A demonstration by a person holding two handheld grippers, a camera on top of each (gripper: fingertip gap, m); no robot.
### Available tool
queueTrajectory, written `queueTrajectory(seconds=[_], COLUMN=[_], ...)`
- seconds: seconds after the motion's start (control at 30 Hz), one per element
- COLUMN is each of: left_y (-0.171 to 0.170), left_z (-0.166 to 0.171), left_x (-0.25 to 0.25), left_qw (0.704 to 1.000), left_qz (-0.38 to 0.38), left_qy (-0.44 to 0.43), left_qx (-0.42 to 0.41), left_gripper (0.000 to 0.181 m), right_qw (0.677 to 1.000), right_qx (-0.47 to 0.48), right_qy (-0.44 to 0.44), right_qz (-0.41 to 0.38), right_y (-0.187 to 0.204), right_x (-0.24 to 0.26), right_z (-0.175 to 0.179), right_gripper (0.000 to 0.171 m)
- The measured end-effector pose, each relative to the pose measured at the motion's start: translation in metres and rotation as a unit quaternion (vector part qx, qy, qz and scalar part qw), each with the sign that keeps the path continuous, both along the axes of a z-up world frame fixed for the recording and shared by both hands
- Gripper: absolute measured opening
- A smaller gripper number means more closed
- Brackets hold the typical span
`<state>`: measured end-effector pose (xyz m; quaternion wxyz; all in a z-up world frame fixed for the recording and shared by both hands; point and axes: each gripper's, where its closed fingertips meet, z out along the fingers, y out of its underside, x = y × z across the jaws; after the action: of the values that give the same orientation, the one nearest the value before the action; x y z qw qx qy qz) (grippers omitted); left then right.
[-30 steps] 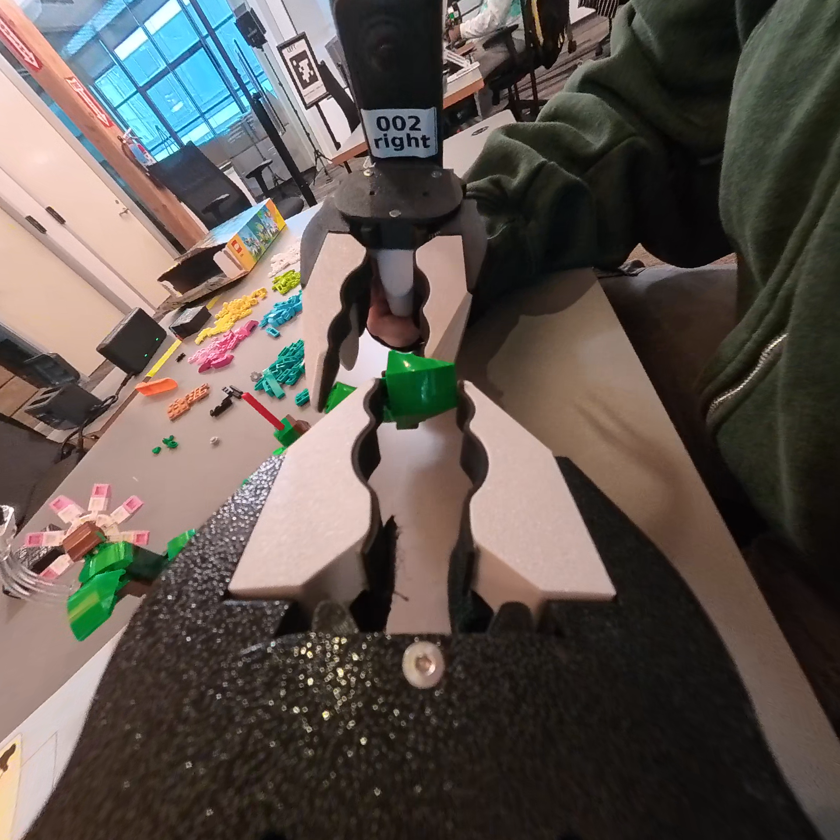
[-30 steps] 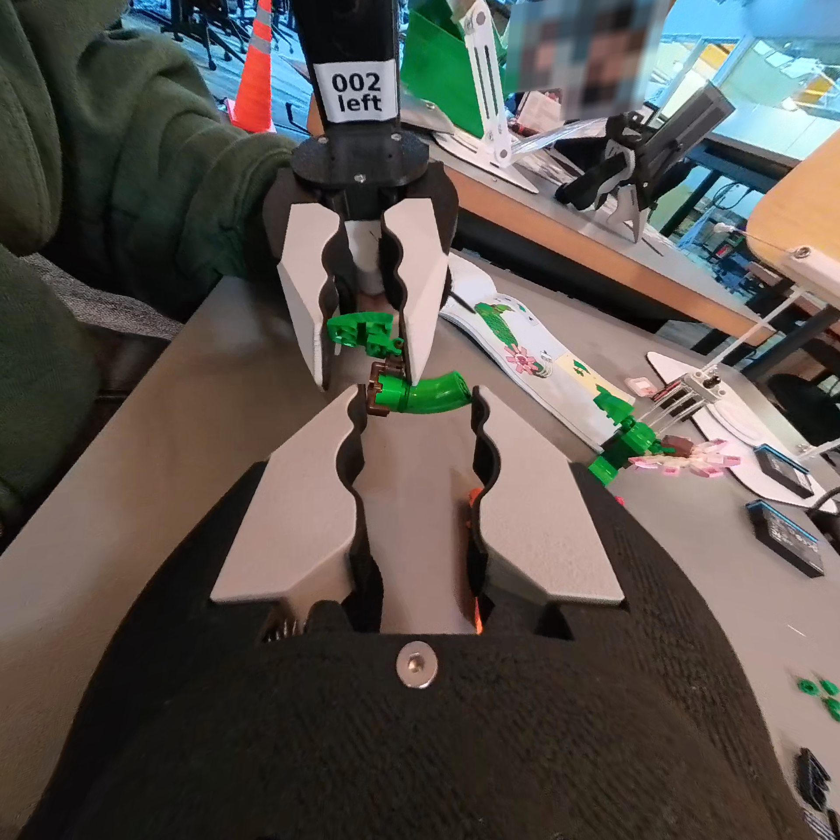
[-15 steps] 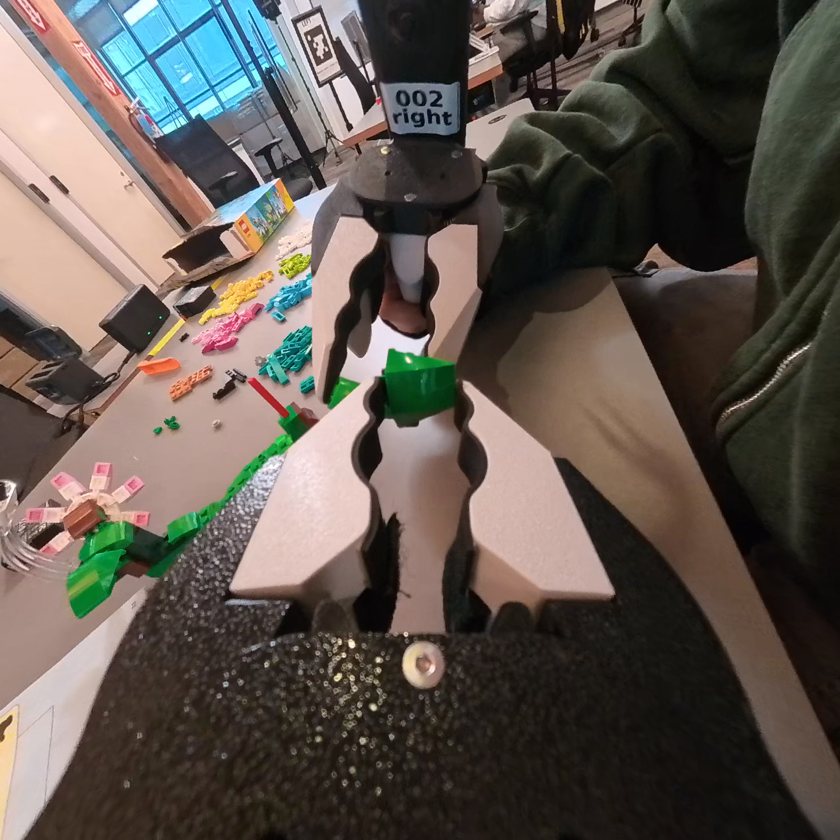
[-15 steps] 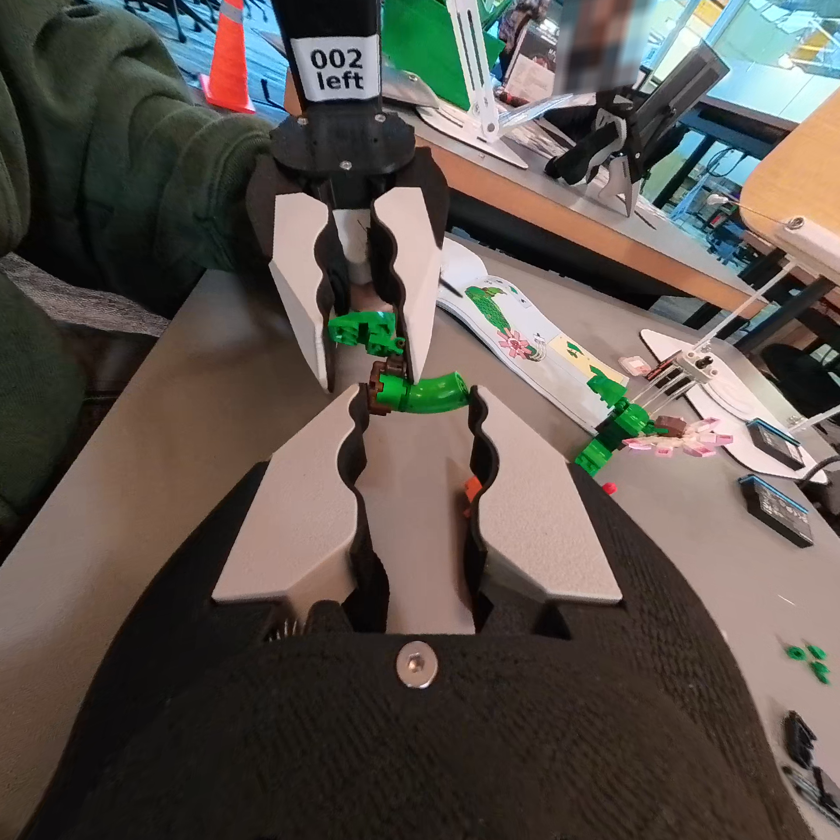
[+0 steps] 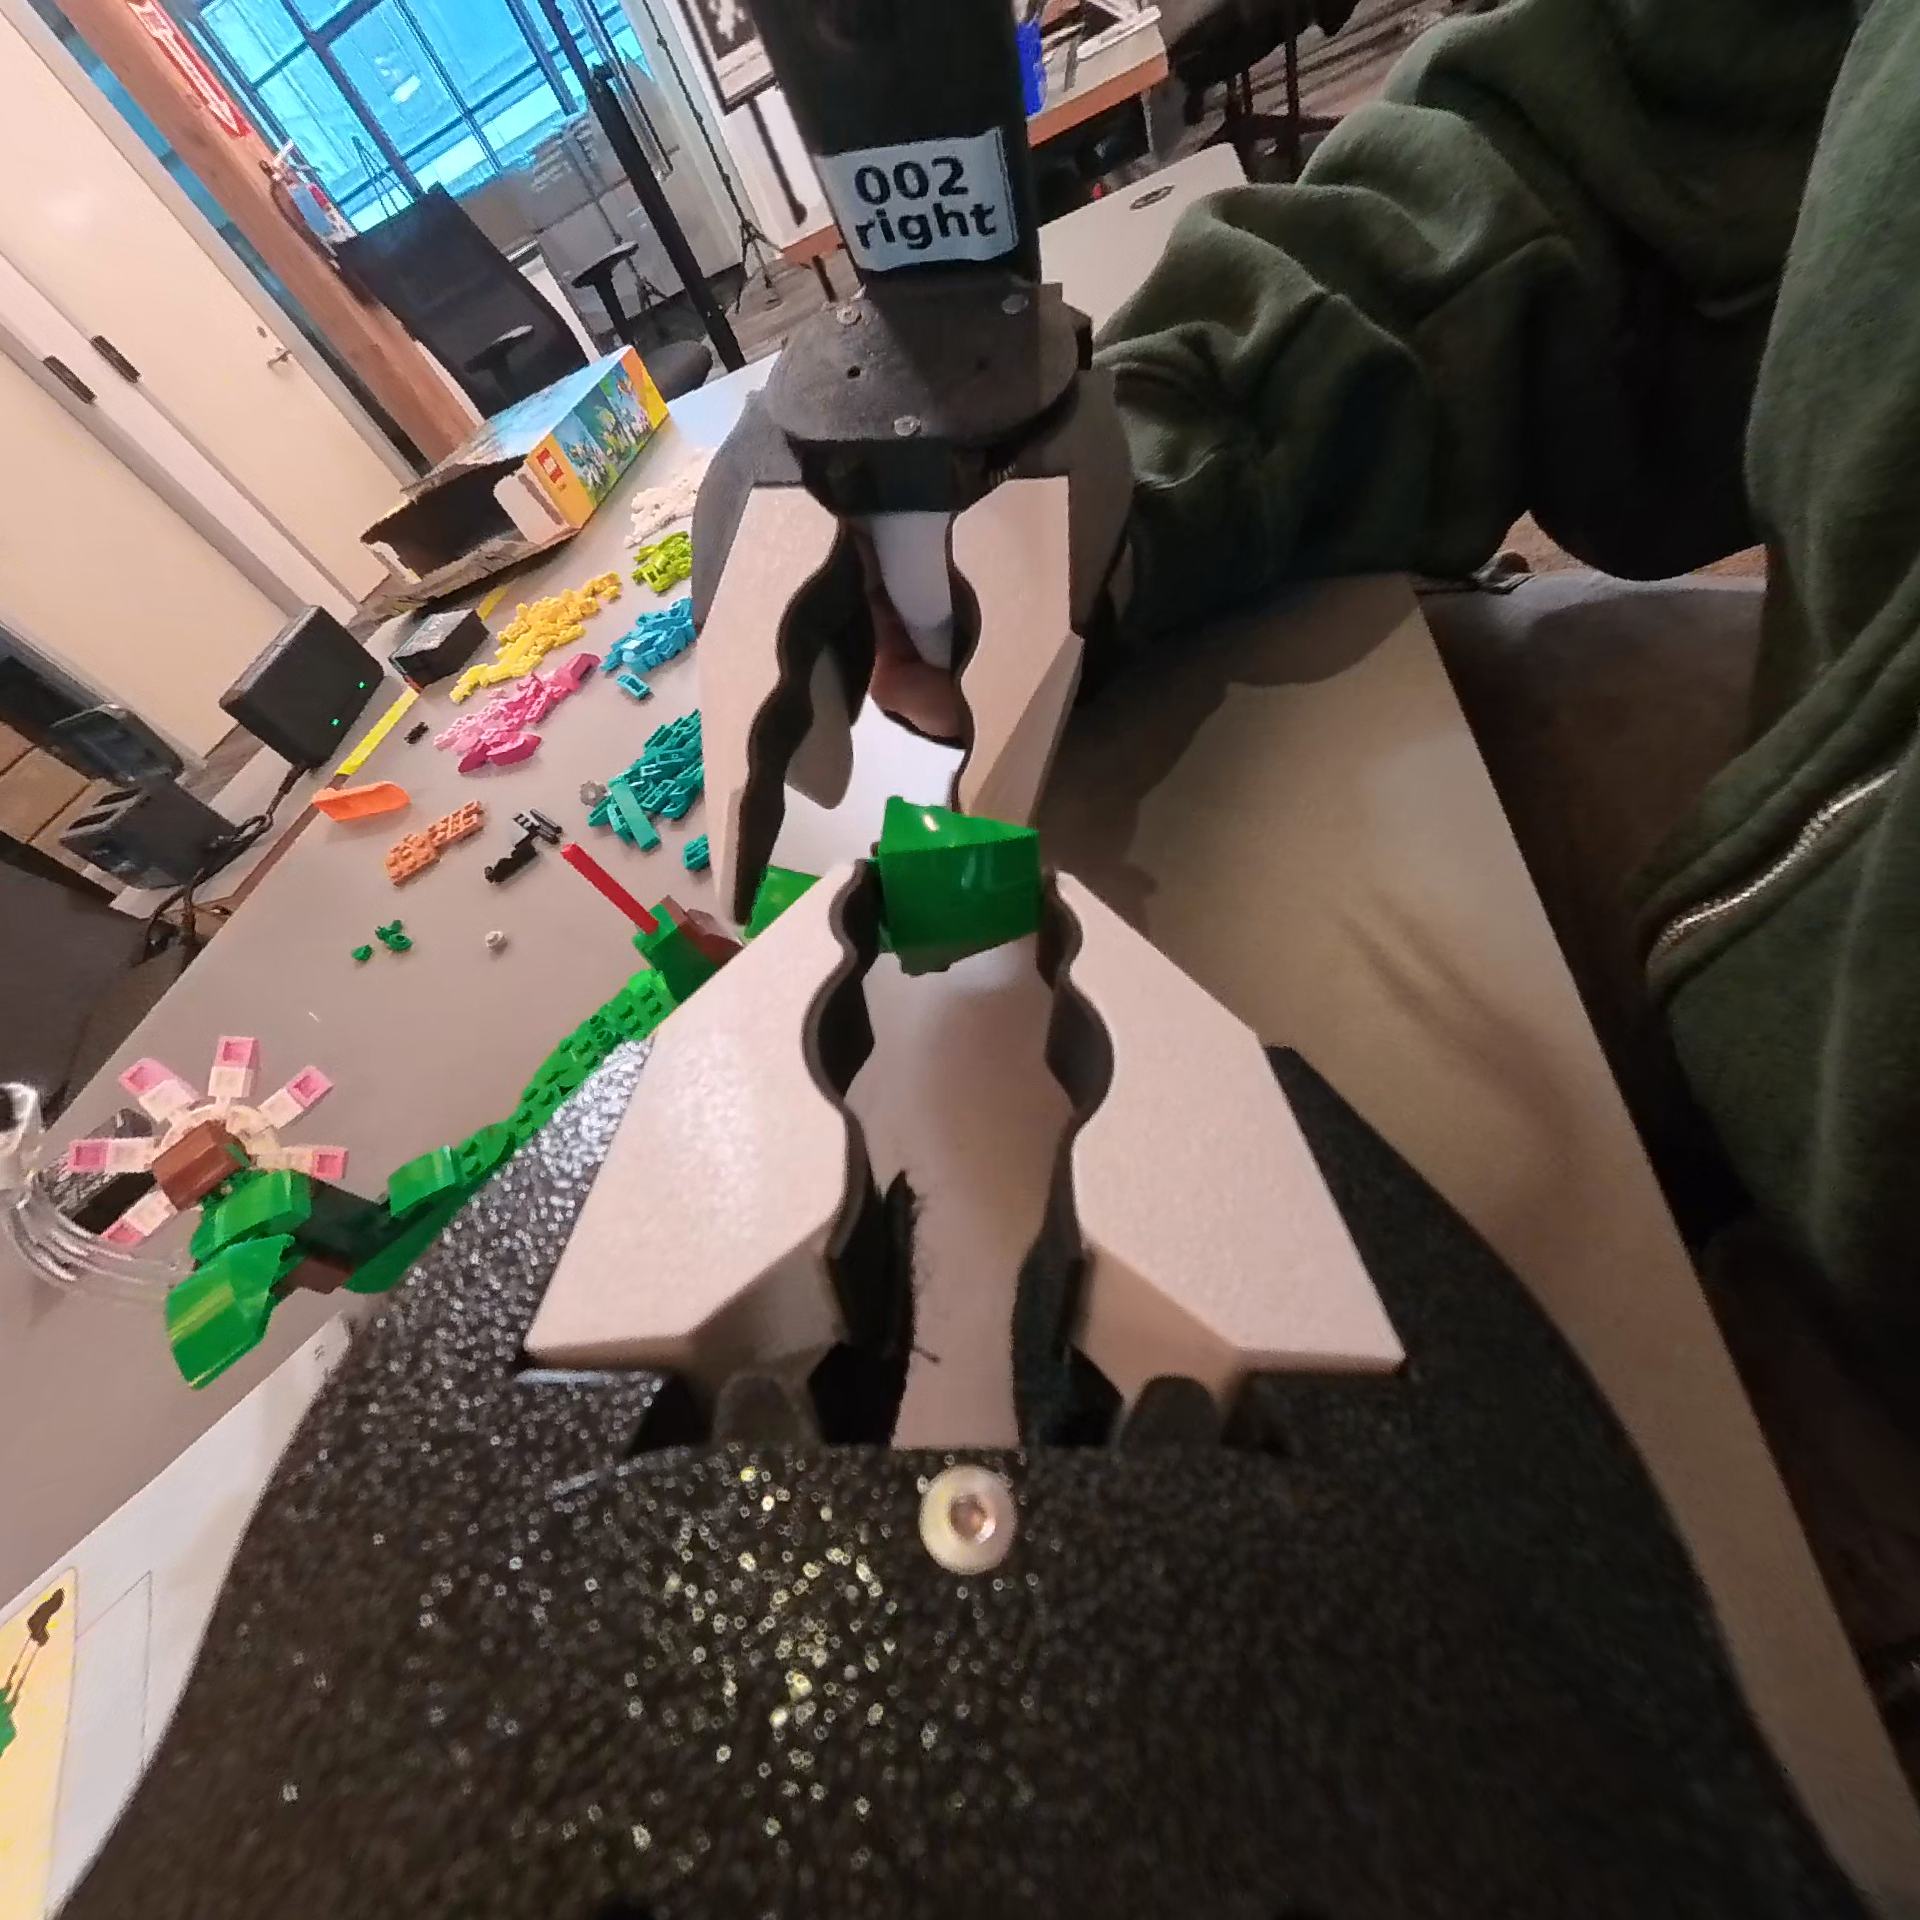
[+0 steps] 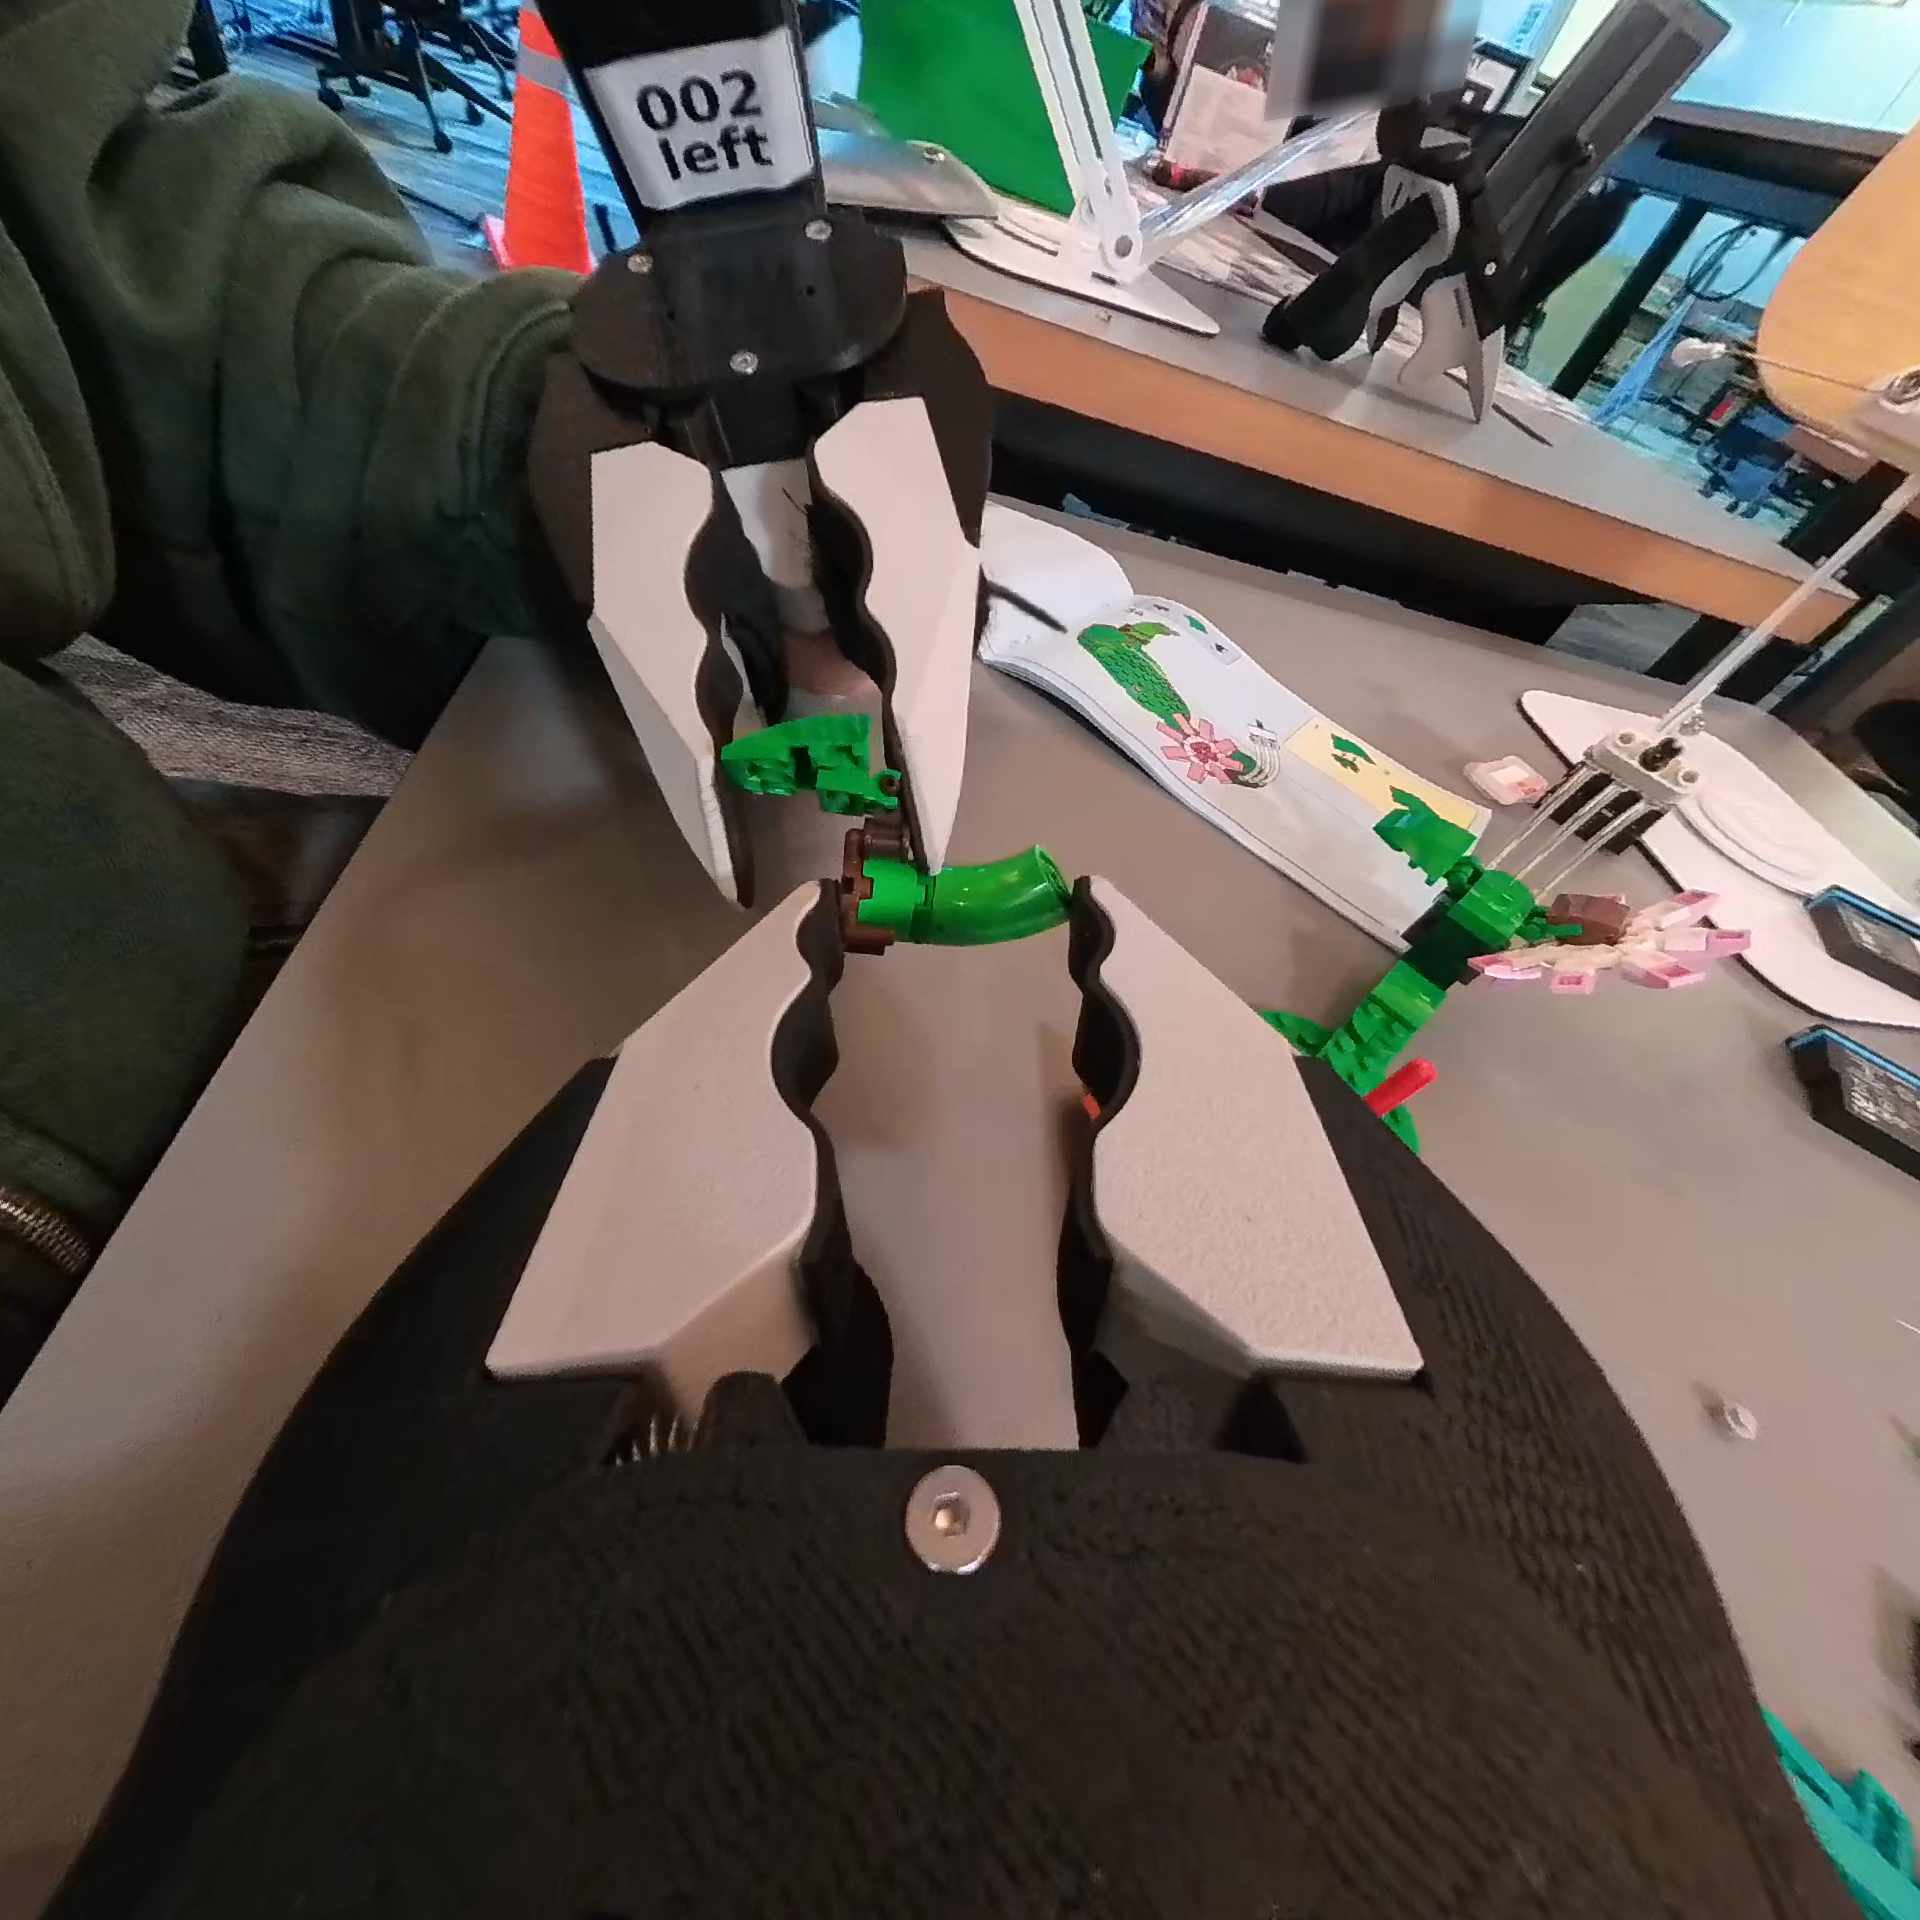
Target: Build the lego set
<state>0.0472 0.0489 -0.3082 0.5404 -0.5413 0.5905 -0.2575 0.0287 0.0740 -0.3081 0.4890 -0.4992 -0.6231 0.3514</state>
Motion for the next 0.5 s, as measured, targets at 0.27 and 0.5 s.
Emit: queueTrajectory(seconds=[0.27, 0.5], left_y=[0.0016, 0.0010], left_z=[0.0002, 0.0033], left_x=[0.0007, -0.0010], left_qw=[1.000, 0.995], left_qz=[0.008, -0.016], left_qy=[0.008, -0.027], left_qx=[0.003, -0.090], left_gripper=[0.029, 0.031], right_qw=[1.000, 0.993], right_qx=[-0.022, 0.110], right_qy=[0.000, -0.006], right_qz=[0.001, -0.031], right_y=[0.0011, 0.0037], right_x=[-0.0003, -0.0052], right_z=[-0.0008, -0.0014], right_gripper=[0.043, 0.043])
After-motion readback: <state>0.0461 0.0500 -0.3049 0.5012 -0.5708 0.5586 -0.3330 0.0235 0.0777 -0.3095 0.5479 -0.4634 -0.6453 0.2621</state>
